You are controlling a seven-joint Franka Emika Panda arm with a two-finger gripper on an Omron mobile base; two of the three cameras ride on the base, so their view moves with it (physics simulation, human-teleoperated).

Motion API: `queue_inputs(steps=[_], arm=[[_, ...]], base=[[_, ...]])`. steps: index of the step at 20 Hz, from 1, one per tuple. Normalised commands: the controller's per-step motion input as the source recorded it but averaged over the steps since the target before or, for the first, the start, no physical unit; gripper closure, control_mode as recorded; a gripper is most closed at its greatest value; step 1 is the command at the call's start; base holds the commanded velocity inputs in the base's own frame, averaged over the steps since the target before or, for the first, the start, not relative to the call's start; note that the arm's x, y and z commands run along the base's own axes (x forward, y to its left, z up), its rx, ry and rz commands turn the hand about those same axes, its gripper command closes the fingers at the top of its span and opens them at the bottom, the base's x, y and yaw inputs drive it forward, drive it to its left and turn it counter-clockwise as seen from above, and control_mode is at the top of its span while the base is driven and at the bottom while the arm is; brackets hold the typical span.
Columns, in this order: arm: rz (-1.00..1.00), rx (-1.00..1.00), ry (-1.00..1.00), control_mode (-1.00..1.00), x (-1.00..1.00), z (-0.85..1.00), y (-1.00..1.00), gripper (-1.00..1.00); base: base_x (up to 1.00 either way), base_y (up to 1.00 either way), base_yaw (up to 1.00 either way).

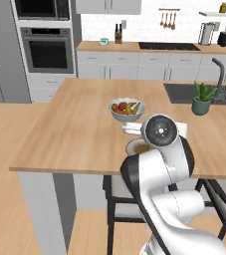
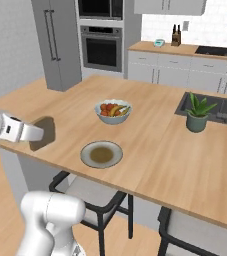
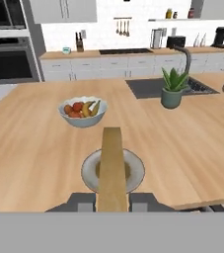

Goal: Start the toaster. Once the lever pops up, take the bread to the plate on the dining counter.

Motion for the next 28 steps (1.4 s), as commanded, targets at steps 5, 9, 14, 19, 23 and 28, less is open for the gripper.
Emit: queue_inputs(steps=[5, 9, 14, 19, 23, 28], arm=[[-0.3, 0.0, 0.04, -1.0, 0.57, -0.3, 0.0, 1.0], [-0.27, 0.0, 0.23, -1.0, 0.71, -0.28, -0.14, 1.0], [-0.22, -0.03, 0.33, -1.0, 0.64, -0.22, -0.12, 1.0], [-0.18, -0.11, 0.23, -1.0, 0.59, -0.21, -0.11, 1.0], [-0.12, -0.1, 0.24, -1.0, 0.67, -0.37, -0.26, 1.0], [-0.07, 0.0, 0.2, -1.0, 0.67, -0.45, -0.38, 1.0]], base=[[0.0, 0.0, 0.0], [0.0, 0.0, 0.0], [0.0, 0.0, 0.0], [0.0, 0.0, 0.0], [0.0, 0.0, 0.0], [0.0, 0.0, 0.0]])
